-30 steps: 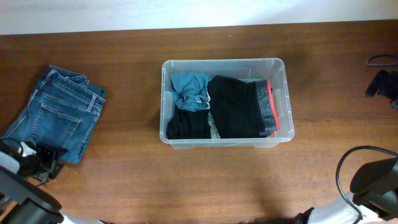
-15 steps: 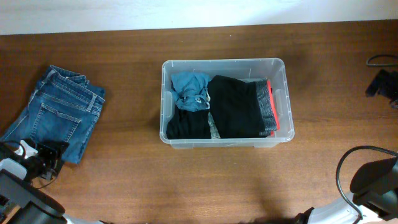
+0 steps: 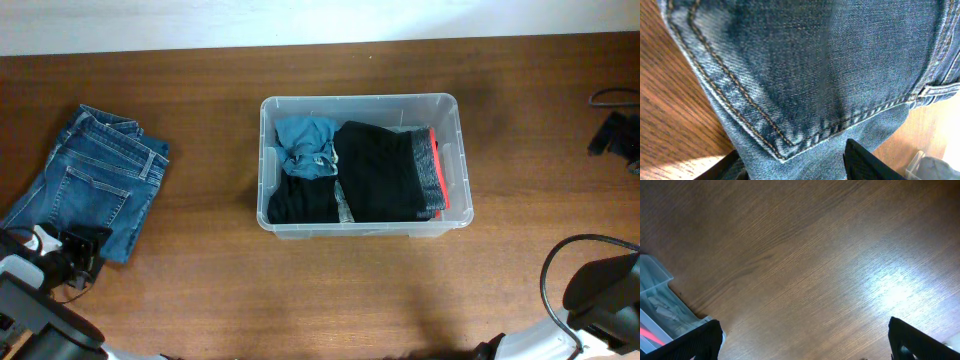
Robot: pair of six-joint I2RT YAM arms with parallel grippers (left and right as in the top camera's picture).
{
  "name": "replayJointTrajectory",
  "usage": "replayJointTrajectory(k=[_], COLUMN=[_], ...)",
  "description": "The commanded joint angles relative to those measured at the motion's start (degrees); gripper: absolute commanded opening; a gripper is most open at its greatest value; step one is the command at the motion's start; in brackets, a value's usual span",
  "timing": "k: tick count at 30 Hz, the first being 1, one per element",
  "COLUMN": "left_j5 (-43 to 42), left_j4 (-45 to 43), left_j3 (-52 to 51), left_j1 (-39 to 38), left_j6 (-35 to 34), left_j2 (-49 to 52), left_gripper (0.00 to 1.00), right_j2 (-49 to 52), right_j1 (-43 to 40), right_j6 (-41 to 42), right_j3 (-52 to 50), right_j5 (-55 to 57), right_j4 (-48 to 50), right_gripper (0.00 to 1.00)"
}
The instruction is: Pack container
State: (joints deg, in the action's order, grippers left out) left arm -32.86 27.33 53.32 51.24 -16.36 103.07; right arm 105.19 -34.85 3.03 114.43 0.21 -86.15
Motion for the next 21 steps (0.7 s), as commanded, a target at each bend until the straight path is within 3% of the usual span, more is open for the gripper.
replayJointTrajectory(k=[1, 6, 14, 18, 21], left_j5=[1.3, 2.1, -7.0, -5.5, -5.3], left_j4=[0.1, -3.3, -12.3, -14.3, -14.9], left_j3=[-3.1, -6.4, -12.5, -14.3, -14.3], left_j1=[0.0, 2.1, 9.1, 10.1, 9.6], left_j6=[-2.8, -4.7, -4.6, -4.6, -4.6], left_j2=[0.8, 0.8, 0.8, 0.8, 0.8], left_gripper=[0.58, 0.59, 0.67, 0.93, 0.98], right_j2=[-0.7, -0.7, -0.7, -0.7, -0.7], right_j1=[0.0, 0.0, 0.0, 0.0, 0.0], right_j6=[0.4, 0.4, 0.4, 0.4, 0.4], right_j3=[1.0, 1.0, 1.0, 1.0, 1.0], right_j5=[0.5, 0.5, 0.5, 0.5, 0.5], right_j4=[0.0, 0.0, 0.0, 0.0, 0.0], right_gripper=[0.98, 0.98, 0.98, 0.98, 0.98])
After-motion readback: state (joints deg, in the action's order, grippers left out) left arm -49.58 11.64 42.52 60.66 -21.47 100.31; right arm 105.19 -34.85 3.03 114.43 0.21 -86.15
